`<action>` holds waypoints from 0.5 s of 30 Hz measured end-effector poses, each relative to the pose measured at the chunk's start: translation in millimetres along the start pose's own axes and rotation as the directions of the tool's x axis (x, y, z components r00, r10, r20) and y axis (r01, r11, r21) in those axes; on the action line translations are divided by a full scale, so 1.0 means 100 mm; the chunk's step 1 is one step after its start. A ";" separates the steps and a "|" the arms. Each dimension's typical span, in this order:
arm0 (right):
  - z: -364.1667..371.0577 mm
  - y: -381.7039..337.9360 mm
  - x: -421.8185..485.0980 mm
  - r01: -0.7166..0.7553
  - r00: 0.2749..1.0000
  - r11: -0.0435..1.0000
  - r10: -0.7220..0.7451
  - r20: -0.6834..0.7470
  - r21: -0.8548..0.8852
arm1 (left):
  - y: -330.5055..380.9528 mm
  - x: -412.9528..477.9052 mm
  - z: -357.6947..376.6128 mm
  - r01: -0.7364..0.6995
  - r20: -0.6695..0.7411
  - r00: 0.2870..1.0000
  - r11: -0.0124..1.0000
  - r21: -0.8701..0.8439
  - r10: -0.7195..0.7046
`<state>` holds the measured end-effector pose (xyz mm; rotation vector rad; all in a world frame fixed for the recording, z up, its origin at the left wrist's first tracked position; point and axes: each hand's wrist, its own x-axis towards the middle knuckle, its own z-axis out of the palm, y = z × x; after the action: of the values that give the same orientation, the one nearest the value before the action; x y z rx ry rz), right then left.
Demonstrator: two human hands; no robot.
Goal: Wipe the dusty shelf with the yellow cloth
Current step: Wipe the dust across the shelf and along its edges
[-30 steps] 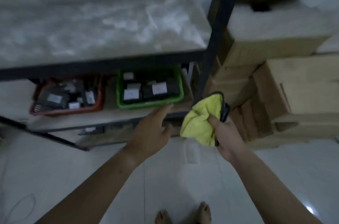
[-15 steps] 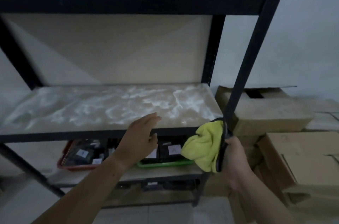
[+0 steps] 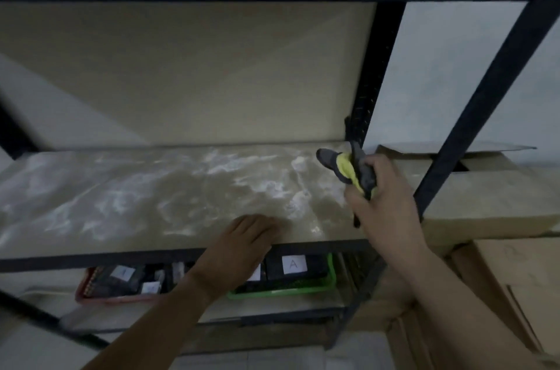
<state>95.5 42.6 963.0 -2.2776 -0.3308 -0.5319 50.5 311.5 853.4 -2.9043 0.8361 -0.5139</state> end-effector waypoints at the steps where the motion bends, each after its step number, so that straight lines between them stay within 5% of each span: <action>1: 0.05 0.04 0.12 -0.028 1.000 0.991 0.028 -0.003 -0.128 | 0.03 0.04 0.04 -0.015 0.008 1.000 1.000 -0.025 0.015; 6: 0.24 0.25 0.37 -0.122 0.915 0.750 0.339 0.219 -0.650 | 0.13 0.02 0.18 -0.001 0.070 0.998 0.989 -0.150 0.011; 12: 0.59 0.43 0.37 -0.245 0.610 0.604 0.704 0.364 -0.758 | -0.02 0.07 0.23 -0.139 -0.048 0.990 0.979 -0.152 0.133; 15: 0.71 0.42 0.25 -0.201 0.692 0.621 0.637 0.339 -0.757 | -0.05 0.07 0.27 -0.160 -0.086 0.985 0.981 -0.106 0.151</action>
<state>153.3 68.4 904.1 -3.0728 0.2172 0.4450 68.4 311.5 830.7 -2.9015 1.1280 -0.5857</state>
